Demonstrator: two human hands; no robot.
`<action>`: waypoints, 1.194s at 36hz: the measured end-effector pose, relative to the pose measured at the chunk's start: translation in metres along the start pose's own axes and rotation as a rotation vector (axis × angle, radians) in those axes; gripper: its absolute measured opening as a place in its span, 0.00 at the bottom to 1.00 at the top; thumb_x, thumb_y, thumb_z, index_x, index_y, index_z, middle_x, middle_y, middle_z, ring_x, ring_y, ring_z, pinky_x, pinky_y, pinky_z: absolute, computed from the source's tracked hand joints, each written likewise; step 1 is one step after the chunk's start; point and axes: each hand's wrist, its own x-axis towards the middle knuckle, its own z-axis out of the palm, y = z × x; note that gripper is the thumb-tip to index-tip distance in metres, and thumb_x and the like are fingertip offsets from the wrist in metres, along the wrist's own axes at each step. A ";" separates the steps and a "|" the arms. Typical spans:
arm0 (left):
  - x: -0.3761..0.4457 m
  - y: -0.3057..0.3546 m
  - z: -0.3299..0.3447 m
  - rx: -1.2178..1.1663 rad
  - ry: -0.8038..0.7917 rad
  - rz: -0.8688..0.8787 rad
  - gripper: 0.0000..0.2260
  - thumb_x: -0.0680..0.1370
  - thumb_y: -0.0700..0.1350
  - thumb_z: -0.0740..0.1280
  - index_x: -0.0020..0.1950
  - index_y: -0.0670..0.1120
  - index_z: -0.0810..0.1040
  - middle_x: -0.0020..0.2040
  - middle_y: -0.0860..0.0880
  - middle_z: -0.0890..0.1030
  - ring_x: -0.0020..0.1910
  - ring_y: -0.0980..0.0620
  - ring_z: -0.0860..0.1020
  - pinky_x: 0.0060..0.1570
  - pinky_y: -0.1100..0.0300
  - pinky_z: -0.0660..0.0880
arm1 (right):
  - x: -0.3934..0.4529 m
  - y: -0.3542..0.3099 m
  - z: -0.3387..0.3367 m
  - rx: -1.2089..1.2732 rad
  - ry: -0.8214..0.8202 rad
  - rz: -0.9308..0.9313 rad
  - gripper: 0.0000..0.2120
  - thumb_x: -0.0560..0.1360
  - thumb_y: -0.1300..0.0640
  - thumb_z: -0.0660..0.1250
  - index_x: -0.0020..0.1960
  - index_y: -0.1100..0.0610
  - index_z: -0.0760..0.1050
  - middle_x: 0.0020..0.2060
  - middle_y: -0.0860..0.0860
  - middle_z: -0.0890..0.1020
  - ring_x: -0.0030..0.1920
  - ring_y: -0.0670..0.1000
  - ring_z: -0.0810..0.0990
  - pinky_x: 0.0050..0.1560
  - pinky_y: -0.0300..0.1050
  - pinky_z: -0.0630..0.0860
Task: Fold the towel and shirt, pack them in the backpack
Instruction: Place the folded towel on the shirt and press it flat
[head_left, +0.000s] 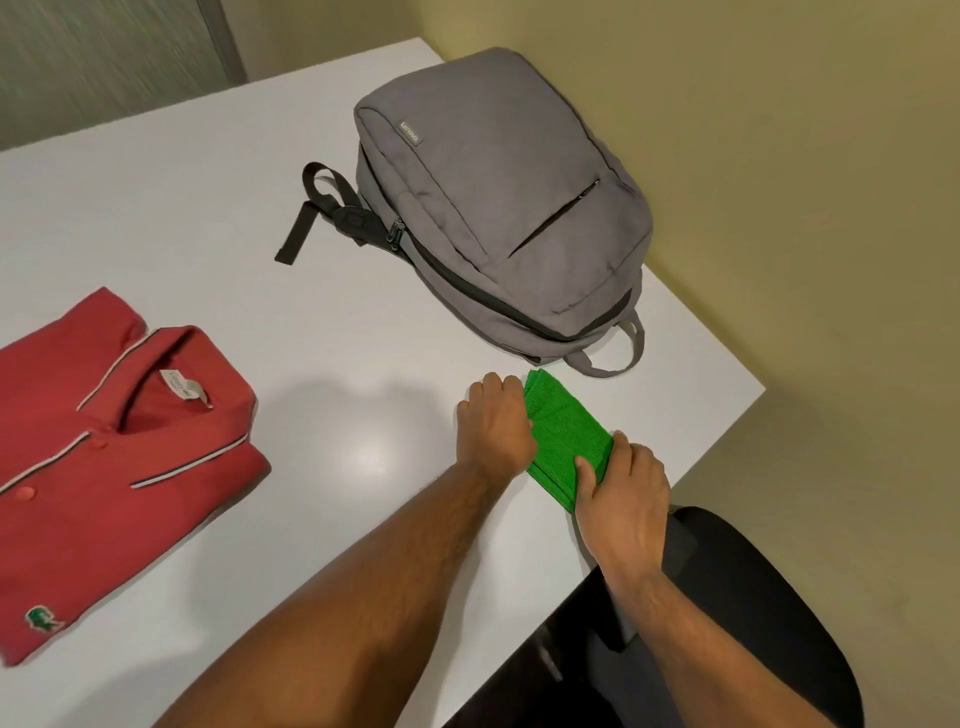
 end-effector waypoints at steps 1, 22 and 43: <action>-0.002 -0.006 -0.003 0.000 0.008 0.001 0.12 0.79 0.44 0.67 0.61 0.44 0.71 0.59 0.44 0.74 0.58 0.44 0.72 0.50 0.51 0.67 | -0.002 -0.005 0.000 0.008 0.015 -0.010 0.27 0.82 0.45 0.63 0.72 0.64 0.70 0.55 0.59 0.77 0.56 0.59 0.75 0.62 0.58 0.74; -0.042 -0.176 -0.121 -0.376 0.506 -0.162 0.15 0.82 0.37 0.61 0.69 0.44 0.71 0.60 0.44 0.74 0.53 0.42 0.77 0.50 0.44 0.75 | -0.055 -0.219 -0.010 0.657 -0.126 -0.008 0.17 0.79 0.60 0.65 0.66 0.54 0.67 0.58 0.46 0.71 0.49 0.50 0.76 0.48 0.45 0.71; -0.113 -0.387 -0.236 -0.360 0.809 -0.370 0.12 0.85 0.39 0.58 0.66 0.44 0.76 0.60 0.47 0.72 0.50 0.57 0.72 0.49 0.64 0.68 | -0.148 -0.432 0.017 0.835 -0.288 -0.335 0.14 0.81 0.62 0.64 0.66 0.56 0.69 0.55 0.44 0.70 0.51 0.37 0.73 0.50 0.38 0.71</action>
